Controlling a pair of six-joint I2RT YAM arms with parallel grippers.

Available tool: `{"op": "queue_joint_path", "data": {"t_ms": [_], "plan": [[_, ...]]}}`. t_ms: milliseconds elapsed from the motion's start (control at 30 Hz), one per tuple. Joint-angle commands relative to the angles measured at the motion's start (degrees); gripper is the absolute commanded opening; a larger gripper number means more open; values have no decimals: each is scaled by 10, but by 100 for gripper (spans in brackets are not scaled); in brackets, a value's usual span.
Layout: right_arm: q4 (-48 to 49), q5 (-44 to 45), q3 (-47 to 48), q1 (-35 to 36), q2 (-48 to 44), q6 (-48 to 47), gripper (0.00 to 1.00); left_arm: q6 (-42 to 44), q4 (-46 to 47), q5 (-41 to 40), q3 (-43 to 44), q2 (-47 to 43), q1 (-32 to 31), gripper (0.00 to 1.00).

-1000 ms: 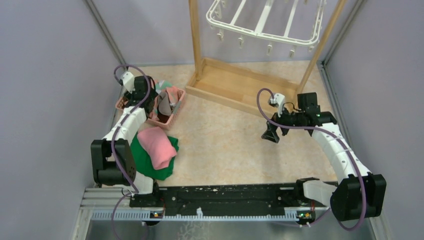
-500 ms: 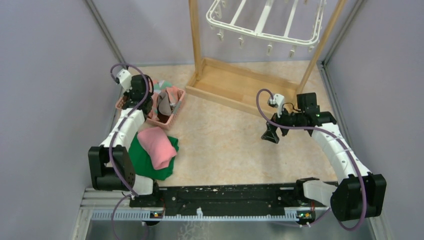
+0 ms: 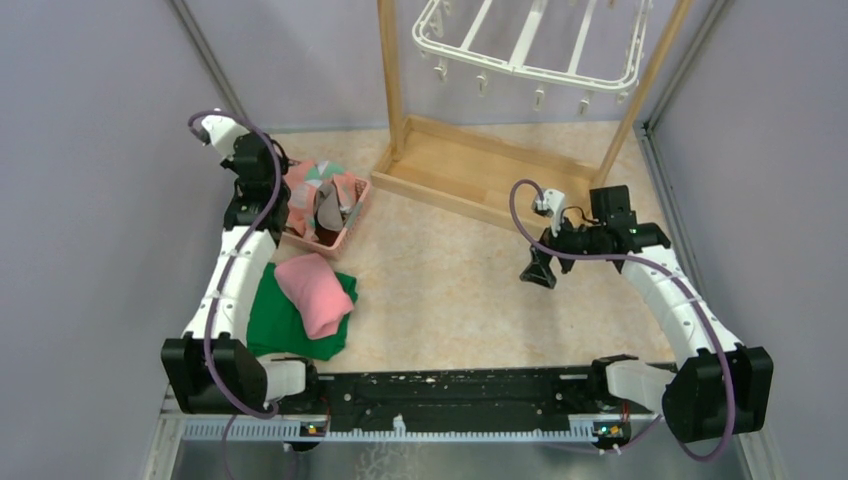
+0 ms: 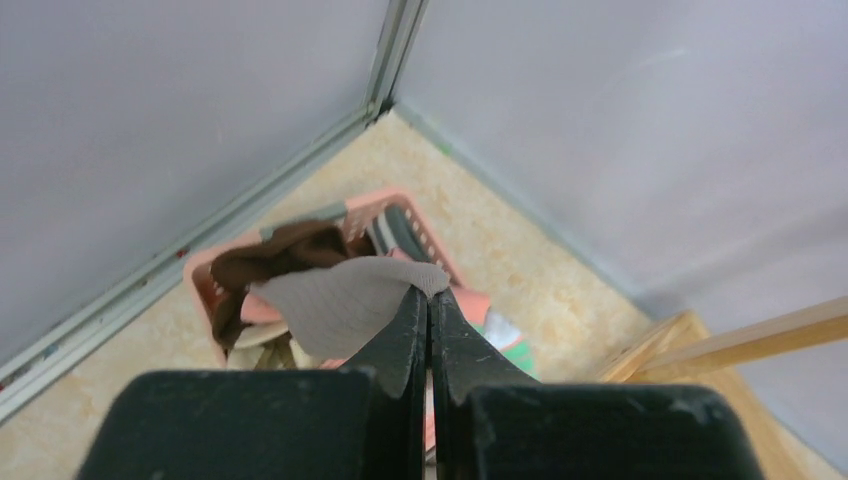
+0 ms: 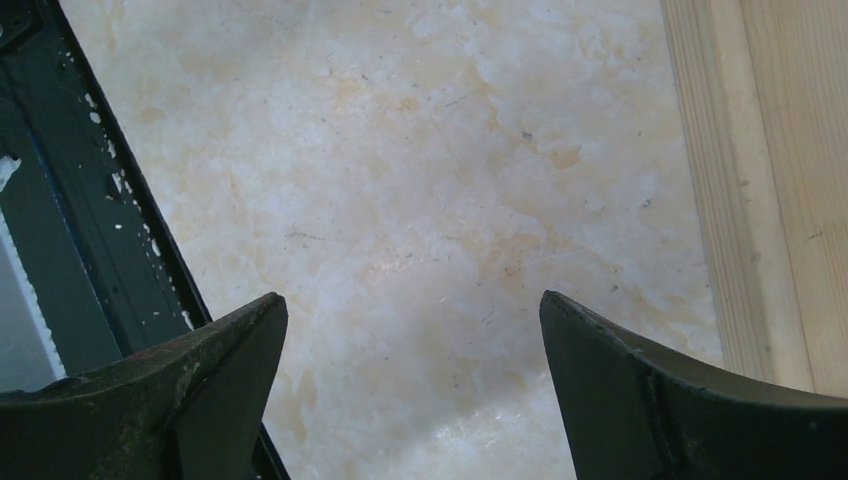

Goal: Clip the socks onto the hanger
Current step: Pick up the sock from the bin.

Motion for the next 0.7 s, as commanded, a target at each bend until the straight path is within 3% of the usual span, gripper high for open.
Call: {"op": "queue_joint_path", "data": {"t_ms": [0, 200, 467, 567, 667], "plan": [[-5, -18, 31, 11, 6, -14, 96, 35, 60, -23, 67, 4, -1, 0], [-6, -19, 31, 23, 6, -15, 96, 59, 64, 28, 122, 8, -9, 0], [-10, -30, 29, 38, 5, -19, 96, 72, 73, 172, 120, -42, -39, 0], [-11, -37, 30, 47, 4, -22, 96, 76, 98, 287, 100, -74, -46, 0], [-21, -67, 29, 51, 0, -41, 96, 70, 146, 470, 62, -103, -47, 0]]}}
